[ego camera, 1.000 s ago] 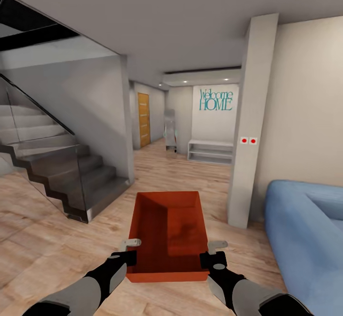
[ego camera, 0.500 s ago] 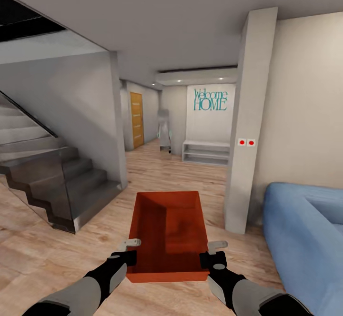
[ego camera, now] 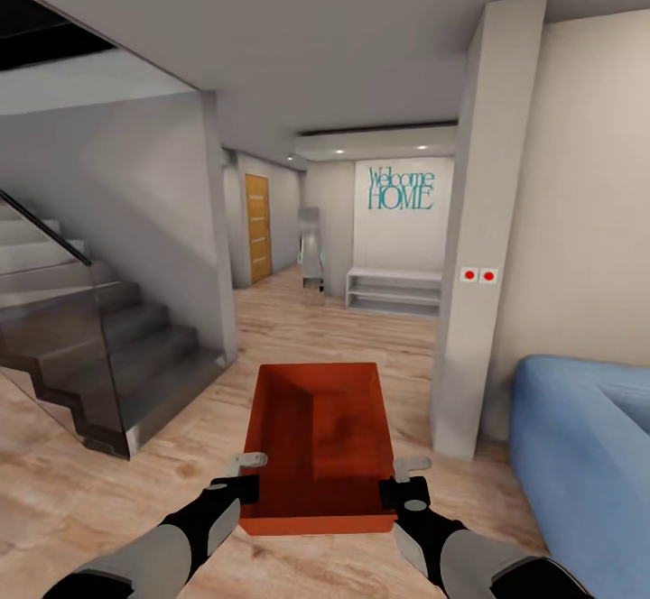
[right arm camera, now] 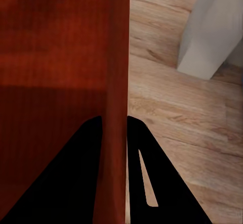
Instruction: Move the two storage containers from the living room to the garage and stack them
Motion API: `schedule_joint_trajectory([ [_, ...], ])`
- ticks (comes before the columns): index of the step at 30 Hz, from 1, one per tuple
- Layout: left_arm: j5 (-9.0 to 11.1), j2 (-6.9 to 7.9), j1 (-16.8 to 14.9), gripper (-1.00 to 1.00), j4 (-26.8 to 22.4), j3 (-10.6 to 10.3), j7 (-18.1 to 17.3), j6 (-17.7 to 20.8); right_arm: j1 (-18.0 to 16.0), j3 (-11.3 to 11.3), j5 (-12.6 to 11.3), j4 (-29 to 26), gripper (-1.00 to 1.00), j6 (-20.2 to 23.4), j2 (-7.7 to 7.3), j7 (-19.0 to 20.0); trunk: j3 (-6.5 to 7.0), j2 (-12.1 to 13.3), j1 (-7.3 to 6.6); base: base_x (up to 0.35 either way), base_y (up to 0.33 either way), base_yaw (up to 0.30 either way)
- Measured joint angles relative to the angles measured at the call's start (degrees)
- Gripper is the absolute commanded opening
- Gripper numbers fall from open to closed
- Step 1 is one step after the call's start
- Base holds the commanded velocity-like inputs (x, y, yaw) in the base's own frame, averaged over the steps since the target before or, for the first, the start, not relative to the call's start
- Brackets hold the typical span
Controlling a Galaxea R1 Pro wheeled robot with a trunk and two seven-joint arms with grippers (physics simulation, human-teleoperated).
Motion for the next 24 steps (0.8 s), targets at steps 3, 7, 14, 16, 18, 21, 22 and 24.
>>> schedule_joint_trajectory([
  [3,0.01,0.0,0.0,-1.0,0.0,-0.01,0.0,0.0,0.0,-0.01,0.01,0.0,-1.0,0.0,0.0,0.0,0.0,0.0,0.0,0.325,0.0,0.0],
  [7,0.02,0.0,0.0,-1.0,0.02,-0.03,0.0,-0.04,0.02,-0.01,0.01,0.0,-1.0,-0.04,0.0,-0.01,0.0,0.0,0.0,0.325,0.0,0.0],
  [14,0.03,0.0,0.01,-1.0,0.01,-0.04,0.0,-0.1,0.01,0.0,0.01,0.0,-1.0,-0.08,0.0,-0.02,0.0,0.0,0.0,0.325,0.0,0.0],
  [16,0.03,0.0,0.02,-1.0,0.0,-0.03,0.0,-0.11,0.01,0.01,0.01,0.0,-1.0,-0.09,0.0,-0.02,0.0,0.0,0.0,0.325,0.0,0.0],
  [18,0.01,0.0,0.0,-1.0,-0.04,-0.04,0.0,-0.05,0.0,-0.03,0.0,0.0,-1.0,-0.09,0.0,-0.01,0.0,0.0,0.0,0.325,0.0,0.0],
  [21,0.0,0.0,0.0,-1.0,-0.04,-0.04,0.0,-0.04,0.0,-0.03,-0.01,0.0,-1.0,-0.1,0.0,-0.01,0.0,0.0,0.0,0.325,0.0,0.0],
  [22,0.0,0.0,0.01,-1.0,-0.05,-0.03,0.0,-0.05,0.0,-0.01,-0.02,0.01,-1.0,-0.1,0.0,0.0,0.0,0.0,0.0,0.325,0.0,0.0],
  [24,0.0,0.0,0.01,-1.0,-0.05,-0.03,0.0,-0.03,0.0,-0.03,-0.01,0.0,-1.0,-0.1,0.0,0.0,0.0,0.0,0.0,0.325,0.0,0.0],
])
